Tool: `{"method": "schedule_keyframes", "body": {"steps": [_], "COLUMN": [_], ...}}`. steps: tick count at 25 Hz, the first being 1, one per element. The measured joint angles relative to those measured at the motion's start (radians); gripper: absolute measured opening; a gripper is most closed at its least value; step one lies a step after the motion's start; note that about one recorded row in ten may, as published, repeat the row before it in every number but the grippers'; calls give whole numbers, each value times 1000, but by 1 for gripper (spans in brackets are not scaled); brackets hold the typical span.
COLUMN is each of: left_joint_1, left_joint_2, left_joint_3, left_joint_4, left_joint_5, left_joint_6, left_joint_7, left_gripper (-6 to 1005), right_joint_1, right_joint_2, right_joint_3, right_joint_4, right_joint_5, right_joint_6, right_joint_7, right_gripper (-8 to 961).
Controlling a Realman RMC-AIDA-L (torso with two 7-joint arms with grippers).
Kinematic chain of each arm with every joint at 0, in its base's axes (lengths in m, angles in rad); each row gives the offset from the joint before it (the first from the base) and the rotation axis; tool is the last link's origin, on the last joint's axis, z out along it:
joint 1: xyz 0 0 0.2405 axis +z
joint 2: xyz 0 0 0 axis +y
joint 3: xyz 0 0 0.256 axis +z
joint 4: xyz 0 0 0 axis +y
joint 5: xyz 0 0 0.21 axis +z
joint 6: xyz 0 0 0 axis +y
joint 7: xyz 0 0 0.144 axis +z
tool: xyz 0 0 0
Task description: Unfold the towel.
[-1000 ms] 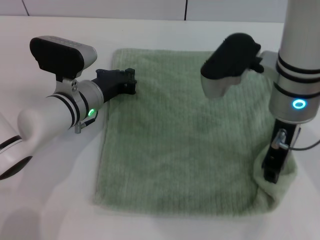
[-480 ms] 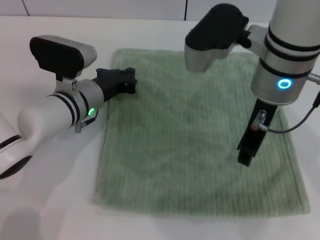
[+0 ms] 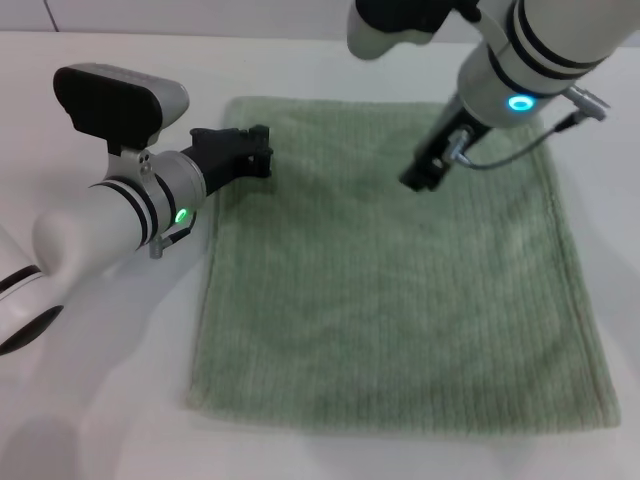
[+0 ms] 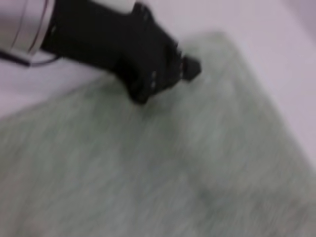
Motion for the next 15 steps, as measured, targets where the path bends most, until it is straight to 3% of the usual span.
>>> {"method": "schedule_keyframes", "body": {"steps": [2, 4, 7, 8, 9, 10, 11, 15], "left_joint_1": [5, 46, 54, 73, 73, 90, 90, 120], "left_joint_2": [1, 8, 9, 12, 12, 14, 14, 28], "left_joint_3": [-8, -92, -116, -168, -168, -212, -212, -258], "left_joint_4": [5, 31, 32, 32, 32, 31, 31, 32], "left_joint_5": [0, 0, 0, 0, 0, 0, 0, 0], "left_joint_6": [8, 89, 113, 172, 172, 221, 221, 315], "left_joint_7": [0, 0, 0, 1, 1, 7, 7, 25], "left_gripper": [-1, -1, -1, -1, -1, -1, 0, 23], "right_joint_1": [-11, -74, -93, -132, -132, -174, -174, -257], "right_joint_2": [0, 1, 1, 1, 1, 1, 1, 0], "right_joint_3": [-5, -19, -20, -29, -29, -37, -37, -61], "right_joint_4": [2, 19, 25, 39, 39, 44, 44, 57], "right_joint_5": [0, 1, 3, 16, 16, 46, 46, 173], "right_joint_6": [-48, -278, -337, -473, -473, -597, -597, -847], "right_joint_7": [-8, -27, -29, -31, -31, -31, -31, -32], "right_gripper": [312, 312, 313, 313, 313, 313, 313, 313]}}
